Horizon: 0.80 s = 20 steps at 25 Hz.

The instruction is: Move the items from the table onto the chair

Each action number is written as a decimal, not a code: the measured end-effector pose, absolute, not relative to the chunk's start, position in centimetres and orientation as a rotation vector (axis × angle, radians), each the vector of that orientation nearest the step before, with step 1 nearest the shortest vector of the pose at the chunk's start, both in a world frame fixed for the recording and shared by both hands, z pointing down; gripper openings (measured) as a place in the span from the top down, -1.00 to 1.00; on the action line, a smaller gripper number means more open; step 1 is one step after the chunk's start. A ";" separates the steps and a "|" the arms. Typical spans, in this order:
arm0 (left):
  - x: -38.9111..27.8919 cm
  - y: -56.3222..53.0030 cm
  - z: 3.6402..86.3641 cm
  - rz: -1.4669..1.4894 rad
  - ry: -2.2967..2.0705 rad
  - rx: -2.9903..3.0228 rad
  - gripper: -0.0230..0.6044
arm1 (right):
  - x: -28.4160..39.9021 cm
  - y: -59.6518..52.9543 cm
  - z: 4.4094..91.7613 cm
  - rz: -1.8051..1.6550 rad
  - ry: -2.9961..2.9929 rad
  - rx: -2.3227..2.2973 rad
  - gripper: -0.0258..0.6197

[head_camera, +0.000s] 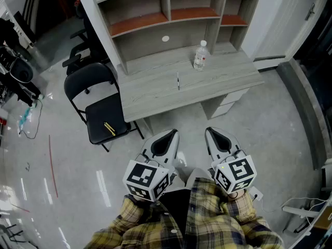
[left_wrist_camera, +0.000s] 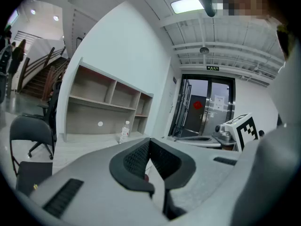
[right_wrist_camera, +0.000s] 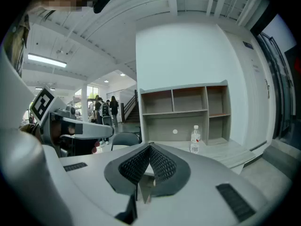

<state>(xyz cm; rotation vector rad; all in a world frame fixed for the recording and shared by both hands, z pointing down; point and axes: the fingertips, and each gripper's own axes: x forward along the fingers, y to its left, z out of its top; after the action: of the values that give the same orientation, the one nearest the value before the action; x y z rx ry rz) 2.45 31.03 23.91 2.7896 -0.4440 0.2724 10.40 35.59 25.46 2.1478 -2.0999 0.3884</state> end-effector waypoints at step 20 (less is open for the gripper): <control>2.5 31.6 25.7 0.314 -0.355 2.776 0.91 | 10.1 36.5 27.2 0.451 -2.028 2.224 0.87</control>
<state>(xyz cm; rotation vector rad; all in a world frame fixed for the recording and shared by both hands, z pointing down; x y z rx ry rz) 2.51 31.59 25.66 2.7760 -0.3546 0.3143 10.14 36.46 27.21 2.2242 -2.0283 0.4505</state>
